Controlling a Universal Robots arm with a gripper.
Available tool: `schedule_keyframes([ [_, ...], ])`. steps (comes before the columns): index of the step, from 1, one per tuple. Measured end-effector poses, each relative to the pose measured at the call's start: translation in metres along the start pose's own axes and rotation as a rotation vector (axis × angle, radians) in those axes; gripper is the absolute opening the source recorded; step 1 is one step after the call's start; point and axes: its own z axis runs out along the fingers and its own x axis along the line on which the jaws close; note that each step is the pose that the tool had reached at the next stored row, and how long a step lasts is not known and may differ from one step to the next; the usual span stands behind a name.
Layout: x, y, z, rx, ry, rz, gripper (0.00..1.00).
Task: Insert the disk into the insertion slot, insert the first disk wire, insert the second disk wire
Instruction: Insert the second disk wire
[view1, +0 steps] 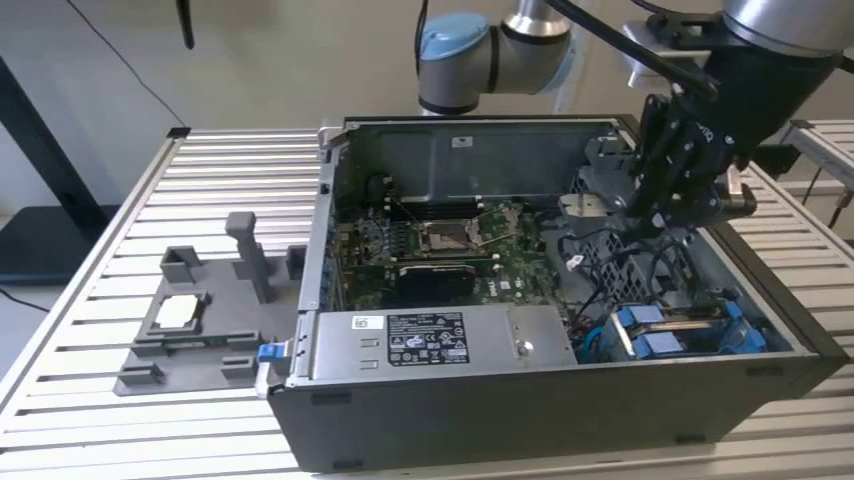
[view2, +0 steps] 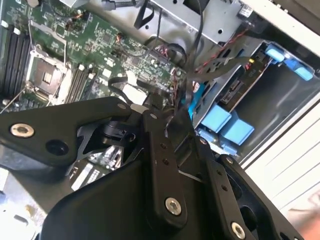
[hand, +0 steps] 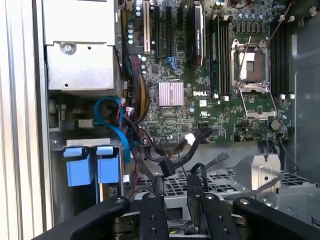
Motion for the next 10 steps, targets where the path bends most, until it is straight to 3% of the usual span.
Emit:
schedule_keyframes([
  [5,-0.0021,0.0063,0.0007,0.0026,0.0592,-0.003,0.33],
  [7,-0.0053,0.0079,0.0017,0.0093,0.0701,-0.006,0.33],
  [10,-0.0115,0.0101,0.0035,0.0208,0.0778,-0.011,0.33],
])
